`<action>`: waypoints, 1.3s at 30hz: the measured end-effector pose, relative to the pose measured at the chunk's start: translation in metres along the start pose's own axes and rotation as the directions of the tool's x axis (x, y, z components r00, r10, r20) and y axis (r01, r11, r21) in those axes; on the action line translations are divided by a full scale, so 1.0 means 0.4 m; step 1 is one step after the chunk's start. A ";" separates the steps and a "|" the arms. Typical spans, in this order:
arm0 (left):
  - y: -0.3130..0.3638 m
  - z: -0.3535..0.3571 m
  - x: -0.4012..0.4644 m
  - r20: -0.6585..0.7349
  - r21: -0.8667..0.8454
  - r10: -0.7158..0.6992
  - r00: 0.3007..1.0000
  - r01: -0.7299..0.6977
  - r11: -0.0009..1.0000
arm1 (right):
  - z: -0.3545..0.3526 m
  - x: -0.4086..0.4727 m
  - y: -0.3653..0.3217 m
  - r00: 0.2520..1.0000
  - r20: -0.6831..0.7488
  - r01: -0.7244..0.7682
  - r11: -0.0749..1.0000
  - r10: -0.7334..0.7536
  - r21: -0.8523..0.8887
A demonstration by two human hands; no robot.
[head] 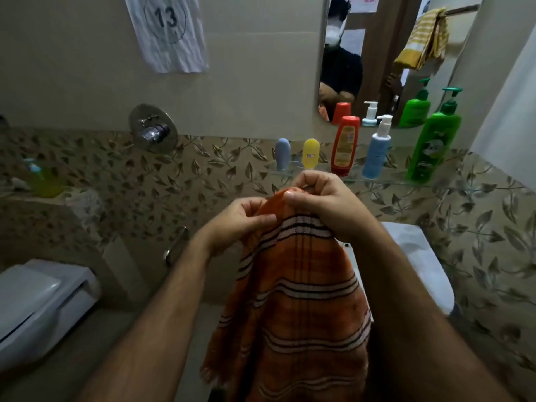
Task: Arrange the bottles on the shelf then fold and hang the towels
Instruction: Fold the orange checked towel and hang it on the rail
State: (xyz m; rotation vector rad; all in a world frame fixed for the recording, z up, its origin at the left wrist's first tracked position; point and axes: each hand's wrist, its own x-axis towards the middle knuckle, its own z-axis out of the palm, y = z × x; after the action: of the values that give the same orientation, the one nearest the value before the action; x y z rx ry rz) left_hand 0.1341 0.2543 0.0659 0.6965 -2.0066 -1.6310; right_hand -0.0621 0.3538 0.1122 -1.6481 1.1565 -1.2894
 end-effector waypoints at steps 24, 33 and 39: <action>-0.149 0.042 -0.006 -0.577 0.197 0.214 0.788 -0.120 0.973 | -0.081 -0.024 0.176 0.996 -0.090 -0.012 0.941 -0.019 -0.337; -0.134 0.033 -0.016 -0.580 0.386 0.493 0.648 -0.314 0.867 | -0.069 -0.013 0.133 0.994 0.085 -0.032 0.945 0.063 -0.326; -0.096 0.036 -0.019 -0.574 0.300 0.508 0.642 -0.412 0.860 | -0.083 -0.006 0.106 0.996 0.057 0.081 0.929 -0.065 -0.361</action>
State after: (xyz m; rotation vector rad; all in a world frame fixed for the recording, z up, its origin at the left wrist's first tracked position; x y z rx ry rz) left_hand 0.1343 0.2634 0.0250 0.6042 -1.6033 -0.7921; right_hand -0.1038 0.3414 0.0798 -1.9924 1.3812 -1.1240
